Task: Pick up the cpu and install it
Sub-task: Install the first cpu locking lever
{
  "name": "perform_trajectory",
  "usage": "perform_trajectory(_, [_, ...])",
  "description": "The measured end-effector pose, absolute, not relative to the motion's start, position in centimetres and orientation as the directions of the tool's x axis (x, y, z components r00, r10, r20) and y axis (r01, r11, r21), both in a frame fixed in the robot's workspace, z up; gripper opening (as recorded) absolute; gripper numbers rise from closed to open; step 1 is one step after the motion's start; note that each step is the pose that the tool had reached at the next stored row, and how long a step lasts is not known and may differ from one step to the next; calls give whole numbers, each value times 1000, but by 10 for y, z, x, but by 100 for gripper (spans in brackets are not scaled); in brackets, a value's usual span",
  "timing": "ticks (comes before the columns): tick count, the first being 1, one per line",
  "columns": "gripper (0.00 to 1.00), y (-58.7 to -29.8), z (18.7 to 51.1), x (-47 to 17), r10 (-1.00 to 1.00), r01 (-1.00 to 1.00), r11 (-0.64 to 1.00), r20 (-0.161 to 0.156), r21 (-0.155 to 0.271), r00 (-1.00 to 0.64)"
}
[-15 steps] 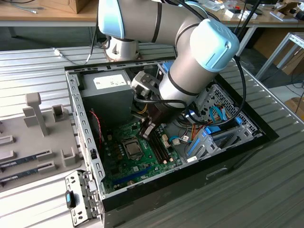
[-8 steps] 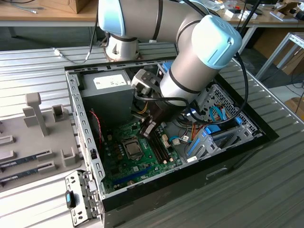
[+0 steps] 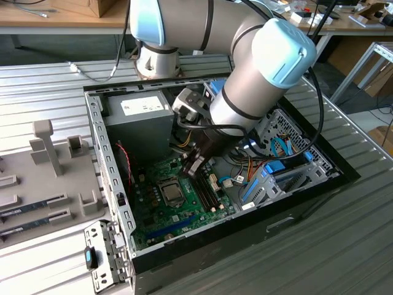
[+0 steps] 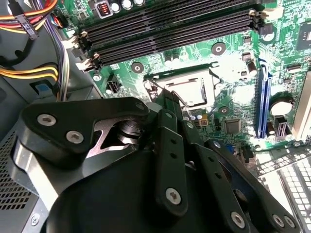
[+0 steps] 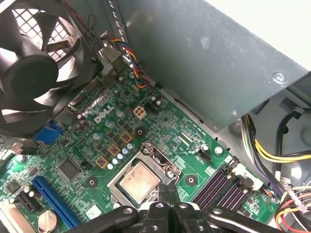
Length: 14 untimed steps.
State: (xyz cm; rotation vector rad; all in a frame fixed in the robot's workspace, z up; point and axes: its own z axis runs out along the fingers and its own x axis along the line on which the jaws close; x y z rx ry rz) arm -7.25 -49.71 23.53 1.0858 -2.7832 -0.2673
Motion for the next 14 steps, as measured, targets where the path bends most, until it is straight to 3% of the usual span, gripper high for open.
perform_trajectory(14, [11,-510,219,-72,-677,-652,727,68,217,-732])
